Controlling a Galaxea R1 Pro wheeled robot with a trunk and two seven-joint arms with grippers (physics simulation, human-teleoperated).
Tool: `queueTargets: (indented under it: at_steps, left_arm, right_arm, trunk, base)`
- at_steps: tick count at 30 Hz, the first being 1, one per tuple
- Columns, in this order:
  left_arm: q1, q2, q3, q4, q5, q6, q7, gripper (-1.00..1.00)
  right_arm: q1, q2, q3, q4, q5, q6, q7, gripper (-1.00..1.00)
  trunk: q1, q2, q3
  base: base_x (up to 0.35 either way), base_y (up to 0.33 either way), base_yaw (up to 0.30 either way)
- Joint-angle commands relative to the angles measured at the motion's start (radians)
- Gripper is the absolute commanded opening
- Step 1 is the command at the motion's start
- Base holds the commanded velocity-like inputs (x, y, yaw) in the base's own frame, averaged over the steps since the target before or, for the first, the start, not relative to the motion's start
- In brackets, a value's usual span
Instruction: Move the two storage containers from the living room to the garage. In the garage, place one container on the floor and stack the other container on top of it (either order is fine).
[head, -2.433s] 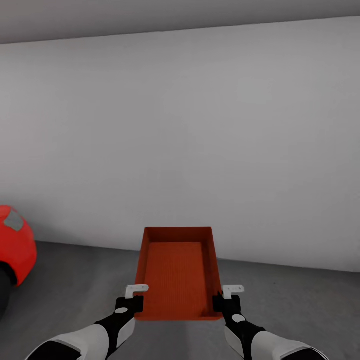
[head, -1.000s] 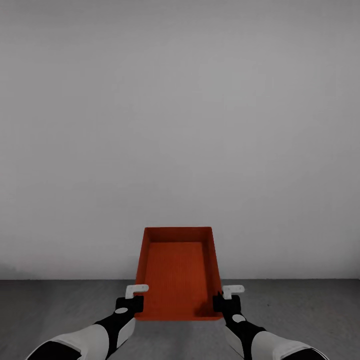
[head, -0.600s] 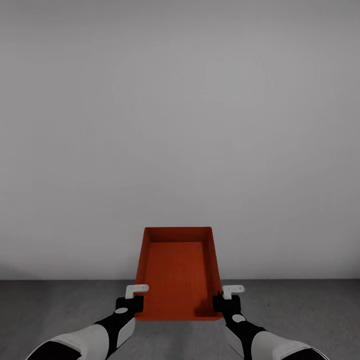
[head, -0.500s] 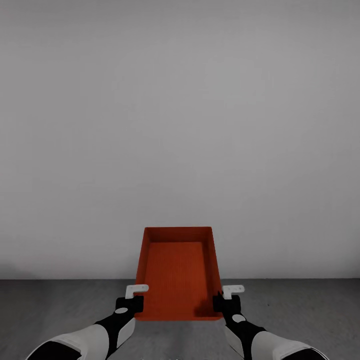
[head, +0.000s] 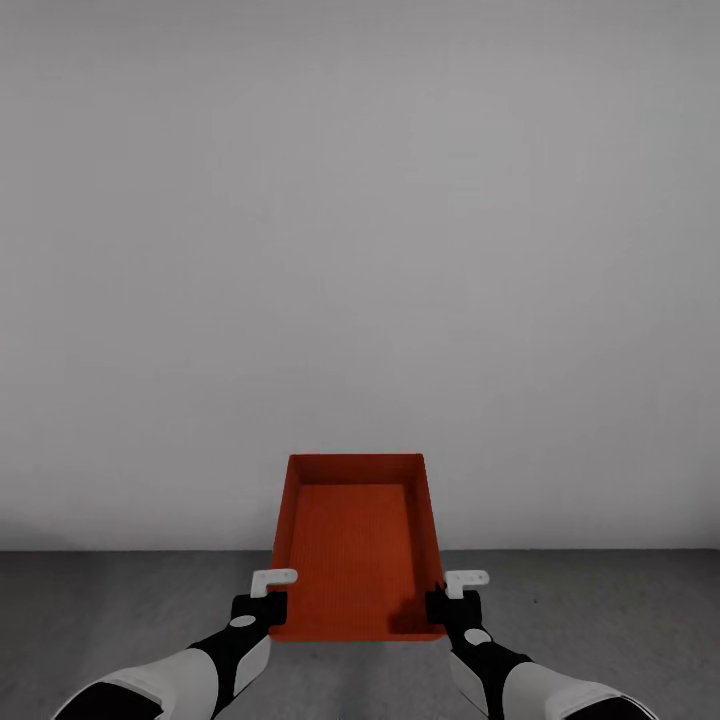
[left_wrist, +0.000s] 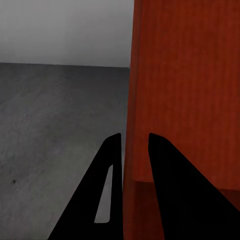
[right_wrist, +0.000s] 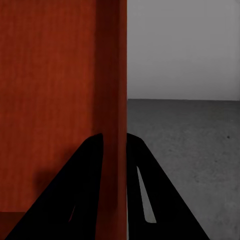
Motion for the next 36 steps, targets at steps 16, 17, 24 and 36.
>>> queueTargets:
  at_steps: [16, 17, 24, 36]
  left_arm:
    - [-0.001, 0.026, 0.046, -0.004, -0.012, -0.06, 0.006, -1.0]
    - [-0.001, 0.026, 0.046, -0.004, -0.012, -0.06, 0.006, -1.0]
    - [-0.001, 0.026, 0.046, -0.005, -0.012, -0.058, 0.008, -1.0]
    - [-0.001, 0.026, 0.045, -0.005, 0.018, -0.057, 0.006, -1.0]
  right_arm:
    - [0.0, -0.004, -0.047, 0.002, 0.001, 0.0, 0.002, -1.0]
    - [0.0, -0.004, -0.047, 0.002, 0.001, 0.0, 0.002, -1.0]
    - [0.0, -0.004, -0.047, 0.002, 0.001, 0.0, 0.002, -1.0]
    - [0.0, -0.004, -0.047, 0.002, 0.001, 0.0, 0.002, -1.0]
  trunk:
    - [0.0, -0.001, -0.027]
    - [0.0, -0.001, -0.029]
    - [0.0, -0.001, -0.04]
    - [0.0, -0.001, -0.059]
  base:
    - [-0.008, 0.002, 0.0]
    - [-0.043, 0.013, 0.0]
    - [-0.009, 0.003, 0.0]
    - [0.0, 0.0, 0.0]
